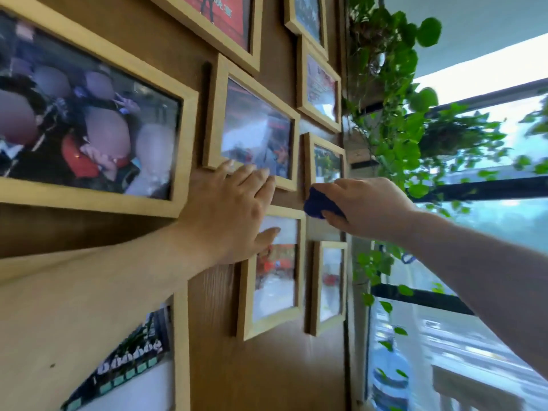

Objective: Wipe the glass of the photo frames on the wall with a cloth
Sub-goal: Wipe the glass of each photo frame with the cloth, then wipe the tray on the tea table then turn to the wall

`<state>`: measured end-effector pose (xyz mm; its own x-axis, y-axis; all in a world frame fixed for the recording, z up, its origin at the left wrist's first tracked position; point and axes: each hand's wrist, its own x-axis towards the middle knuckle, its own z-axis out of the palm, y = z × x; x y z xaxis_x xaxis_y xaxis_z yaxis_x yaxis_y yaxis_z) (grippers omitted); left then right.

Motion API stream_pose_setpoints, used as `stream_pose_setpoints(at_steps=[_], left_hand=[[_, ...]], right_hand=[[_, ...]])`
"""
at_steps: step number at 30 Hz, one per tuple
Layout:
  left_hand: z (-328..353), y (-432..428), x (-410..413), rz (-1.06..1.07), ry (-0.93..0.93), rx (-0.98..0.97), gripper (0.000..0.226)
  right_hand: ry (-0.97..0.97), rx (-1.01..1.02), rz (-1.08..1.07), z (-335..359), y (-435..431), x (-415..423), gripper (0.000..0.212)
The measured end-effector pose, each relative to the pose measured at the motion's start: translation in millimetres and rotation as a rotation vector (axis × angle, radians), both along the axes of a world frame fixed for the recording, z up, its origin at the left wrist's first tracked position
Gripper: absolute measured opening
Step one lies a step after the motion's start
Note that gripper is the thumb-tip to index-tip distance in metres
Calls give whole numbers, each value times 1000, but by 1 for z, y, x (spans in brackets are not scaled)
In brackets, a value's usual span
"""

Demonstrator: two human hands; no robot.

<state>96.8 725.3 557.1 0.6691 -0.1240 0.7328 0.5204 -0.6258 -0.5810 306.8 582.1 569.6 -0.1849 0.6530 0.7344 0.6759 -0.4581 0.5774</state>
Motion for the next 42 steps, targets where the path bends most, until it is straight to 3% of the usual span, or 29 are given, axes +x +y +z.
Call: stream_pose_setpoints(at_steps=[9, 18, 29, 33, 42], left_hand=[[-75, -67, 20, -374, 162, -127, 78], [-116, -200, 51, -696, 303, -126, 76], [-183, -418, 74, -1099, 457, -91, 71], [-236, -498, 73, -1220, 586, -168, 73], [-356, -639, 55, -1472, 870, -65, 72]], right_hand=[[54, -118, -258, -73, -127, -51, 45], [179, -153, -562, -132, -301, -109, 44], [454, 7, -840, -218, -522, -186, 45], [591, 63, -992, -270, -609, -226, 47], [837, 224, -1312, -401, -731, -328, 49]])
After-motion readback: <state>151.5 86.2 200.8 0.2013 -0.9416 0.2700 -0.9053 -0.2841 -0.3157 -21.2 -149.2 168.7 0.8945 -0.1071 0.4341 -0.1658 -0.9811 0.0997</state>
